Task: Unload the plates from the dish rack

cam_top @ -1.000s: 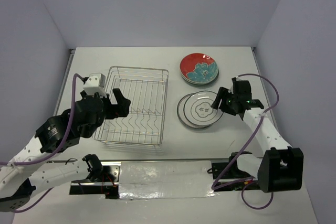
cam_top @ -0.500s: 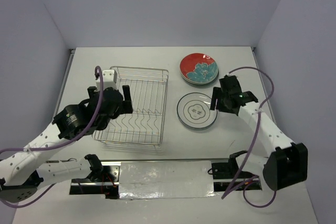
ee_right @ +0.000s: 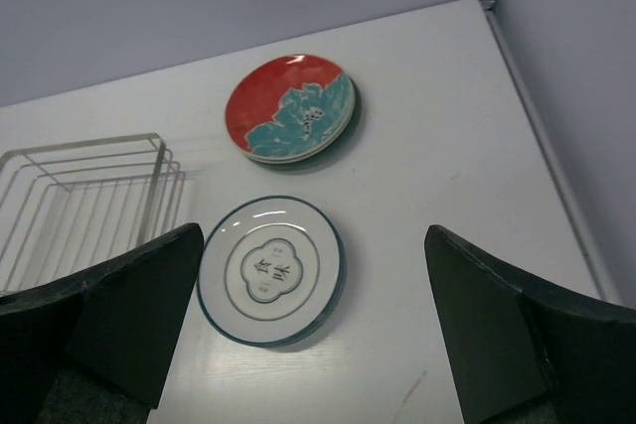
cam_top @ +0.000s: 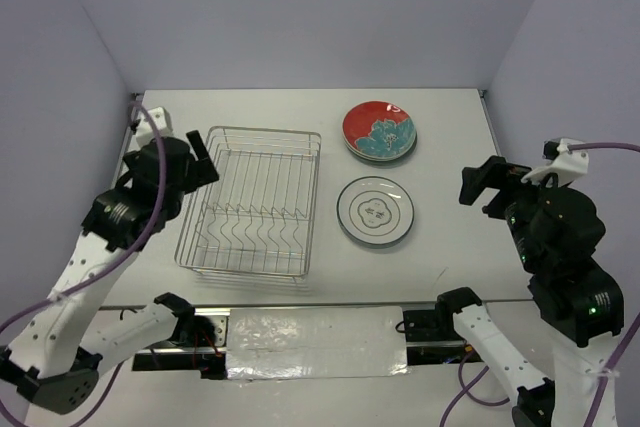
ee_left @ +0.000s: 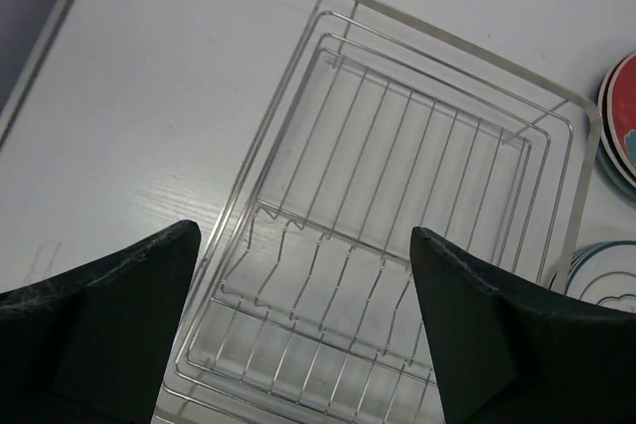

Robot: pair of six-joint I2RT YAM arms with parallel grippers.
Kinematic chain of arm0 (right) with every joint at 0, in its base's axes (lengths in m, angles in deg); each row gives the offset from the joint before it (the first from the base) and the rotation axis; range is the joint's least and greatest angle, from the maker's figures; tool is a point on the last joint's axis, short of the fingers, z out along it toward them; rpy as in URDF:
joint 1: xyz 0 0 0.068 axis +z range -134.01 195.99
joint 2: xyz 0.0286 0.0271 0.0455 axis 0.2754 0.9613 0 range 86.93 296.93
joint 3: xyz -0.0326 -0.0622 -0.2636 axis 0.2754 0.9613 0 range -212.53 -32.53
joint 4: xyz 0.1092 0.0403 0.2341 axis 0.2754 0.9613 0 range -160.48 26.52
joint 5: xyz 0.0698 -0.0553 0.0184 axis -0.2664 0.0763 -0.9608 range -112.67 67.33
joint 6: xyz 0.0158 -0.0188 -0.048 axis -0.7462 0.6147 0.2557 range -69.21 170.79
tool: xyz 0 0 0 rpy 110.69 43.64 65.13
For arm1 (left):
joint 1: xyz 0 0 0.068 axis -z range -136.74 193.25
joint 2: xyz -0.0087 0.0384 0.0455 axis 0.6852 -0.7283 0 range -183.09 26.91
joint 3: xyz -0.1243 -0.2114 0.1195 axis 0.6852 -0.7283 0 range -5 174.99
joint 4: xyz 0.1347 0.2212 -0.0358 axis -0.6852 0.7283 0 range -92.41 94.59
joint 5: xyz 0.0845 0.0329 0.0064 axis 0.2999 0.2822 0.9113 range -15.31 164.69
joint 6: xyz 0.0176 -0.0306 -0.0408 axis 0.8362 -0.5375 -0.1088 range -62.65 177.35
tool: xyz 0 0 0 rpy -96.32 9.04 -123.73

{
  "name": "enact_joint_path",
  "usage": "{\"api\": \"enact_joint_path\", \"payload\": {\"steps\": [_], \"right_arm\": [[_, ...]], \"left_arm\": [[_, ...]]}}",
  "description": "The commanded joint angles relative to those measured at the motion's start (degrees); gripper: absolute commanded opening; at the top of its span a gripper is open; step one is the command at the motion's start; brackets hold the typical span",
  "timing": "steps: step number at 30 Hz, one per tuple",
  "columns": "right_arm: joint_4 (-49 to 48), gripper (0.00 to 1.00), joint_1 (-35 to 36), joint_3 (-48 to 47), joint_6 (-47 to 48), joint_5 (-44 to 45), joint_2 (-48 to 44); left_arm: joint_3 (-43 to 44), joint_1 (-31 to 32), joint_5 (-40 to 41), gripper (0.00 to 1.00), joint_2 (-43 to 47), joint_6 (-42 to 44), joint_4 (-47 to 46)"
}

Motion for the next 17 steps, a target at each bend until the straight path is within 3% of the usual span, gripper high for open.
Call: {"api": "enact_joint_path", "payload": {"steps": [1,8,17], "right_arm": [[10.7,1.0,0.4,-2.1,3.3,4.1,2.1],[10.7,1.0,0.5,-2.2,5.1,1.8,-4.8],[8.9,1.0,0.5,-1.6,4.1,1.7,-6.8]], "left_arm": [[0.0,-0.6,4.6,1.0,8.1,2.9,1.5],[-1.6,-0.7,8.6,1.0,20.1,4.5,7.7],[-5.4,-0.6,8.0,1.0,23.6,6.0,7.6]]}}
